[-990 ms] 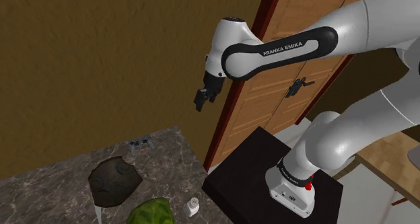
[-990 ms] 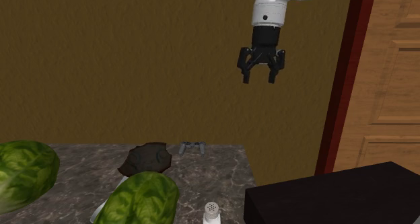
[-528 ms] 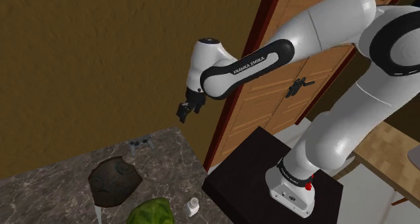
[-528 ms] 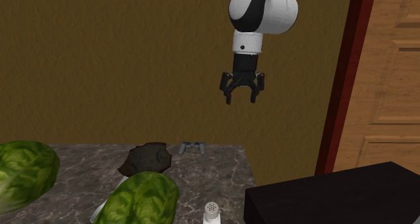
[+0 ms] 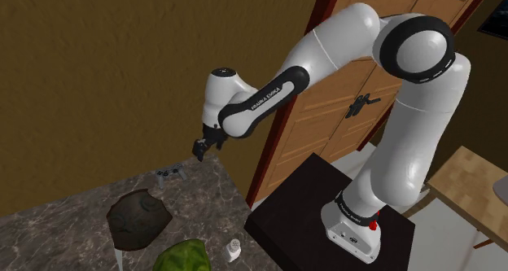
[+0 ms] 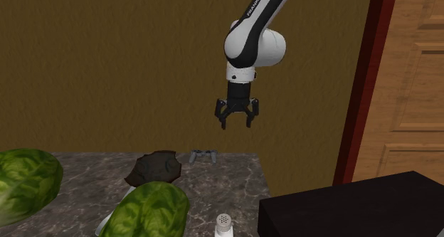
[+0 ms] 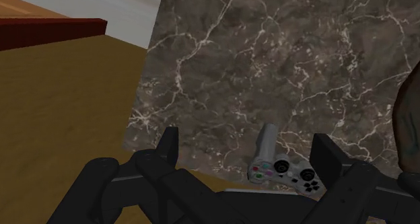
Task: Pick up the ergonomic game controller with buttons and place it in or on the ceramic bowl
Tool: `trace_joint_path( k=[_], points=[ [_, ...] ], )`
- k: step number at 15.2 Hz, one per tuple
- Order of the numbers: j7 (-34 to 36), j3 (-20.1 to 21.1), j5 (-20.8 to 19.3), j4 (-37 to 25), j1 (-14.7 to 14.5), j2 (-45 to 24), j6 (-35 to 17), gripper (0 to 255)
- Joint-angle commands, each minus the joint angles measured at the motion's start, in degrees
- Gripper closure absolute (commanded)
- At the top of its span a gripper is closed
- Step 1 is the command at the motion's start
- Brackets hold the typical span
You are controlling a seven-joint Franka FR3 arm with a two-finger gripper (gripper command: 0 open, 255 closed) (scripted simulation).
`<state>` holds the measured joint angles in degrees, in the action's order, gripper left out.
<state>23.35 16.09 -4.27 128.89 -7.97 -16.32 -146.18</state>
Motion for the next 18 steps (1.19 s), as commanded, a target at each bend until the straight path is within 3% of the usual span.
trace_joint_path(
  k=[1,10,18],
  points=[
    [2.7,-0.9,-2.3,-3.4,-1.7,-5.3,-1.6,0],
    [8.6,-4.9,-6.4,-21.8,-8.4,-25.7,-3.0,0],
    [9.1,-6.0,-7.2,-24.2,-9.5,-31.1,-5.9,0]
  ],
)
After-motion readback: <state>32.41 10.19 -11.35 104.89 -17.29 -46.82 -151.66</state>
